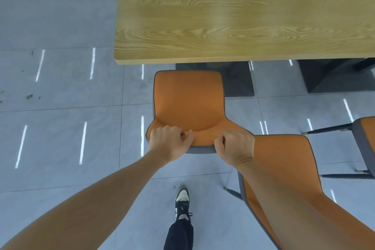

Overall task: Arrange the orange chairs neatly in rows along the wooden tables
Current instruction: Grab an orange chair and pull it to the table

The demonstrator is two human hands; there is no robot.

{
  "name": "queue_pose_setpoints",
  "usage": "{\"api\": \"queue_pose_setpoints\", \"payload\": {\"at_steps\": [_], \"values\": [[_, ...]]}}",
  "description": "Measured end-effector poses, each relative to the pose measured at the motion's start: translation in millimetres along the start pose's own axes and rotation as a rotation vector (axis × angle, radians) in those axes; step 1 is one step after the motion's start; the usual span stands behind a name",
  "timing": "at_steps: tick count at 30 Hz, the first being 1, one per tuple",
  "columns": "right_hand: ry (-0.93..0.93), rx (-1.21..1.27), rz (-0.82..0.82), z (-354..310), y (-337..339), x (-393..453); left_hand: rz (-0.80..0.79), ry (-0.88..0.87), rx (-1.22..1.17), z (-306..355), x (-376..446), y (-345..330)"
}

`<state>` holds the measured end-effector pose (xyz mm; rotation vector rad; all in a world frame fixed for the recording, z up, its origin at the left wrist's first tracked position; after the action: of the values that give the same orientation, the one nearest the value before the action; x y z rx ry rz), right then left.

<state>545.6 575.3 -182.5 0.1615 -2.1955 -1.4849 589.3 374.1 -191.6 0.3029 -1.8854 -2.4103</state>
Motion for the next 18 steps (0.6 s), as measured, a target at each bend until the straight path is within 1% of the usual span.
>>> {"api": "queue_pose_setpoints", "payload": {"at_steps": [3, 7, 9, 11, 13, 16, 18], "values": [[-0.037, 0.008, -0.067, 4.9, 2.4, 0.5, -0.011, -0.007, 0.042, 6.6, -2.3, 1.9], [-0.089, -0.042, -0.290, 8.6, 5.0, -4.5, -0.043, 0.008, -0.002, 11.9, -10.1, 4.3], [-0.092, -0.009, -0.384, 14.7, 13.9, -8.2, -0.068, 0.022, -0.030, 18.2, -13.0, 2.9], [-0.103, 0.055, -0.427, 25.1, 32.7, -18.7, -0.070, 0.030, -0.031, 32.6, -18.8, 0.4], [-0.126, 0.081, -0.465, 36.9, 57.5, -34.6, -0.065, 0.044, 0.026, 55.6, -27.2, -2.2], [-0.167, 0.041, -0.563, 63.0, 99.4, -68.7, -0.084, 0.036, 0.103, 108.2, -51.9, -12.5], [-0.227, 0.008, -0.614, 92.6, 120.6, -100.6, -0.095, 0.012, 0.083, 152.4, -73.2, -18.6]]}}
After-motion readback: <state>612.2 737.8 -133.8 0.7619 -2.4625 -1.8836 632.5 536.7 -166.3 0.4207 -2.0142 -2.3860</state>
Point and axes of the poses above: each hand's wrist, its own x-axis towards the middle knuckle, its own y-axis out of the back of the hand, z = x × y, the point moved 5 cm from there along x, towards the middle knuckle, and after that the axes turned 8 degrees about z, right-handed, at the moved point
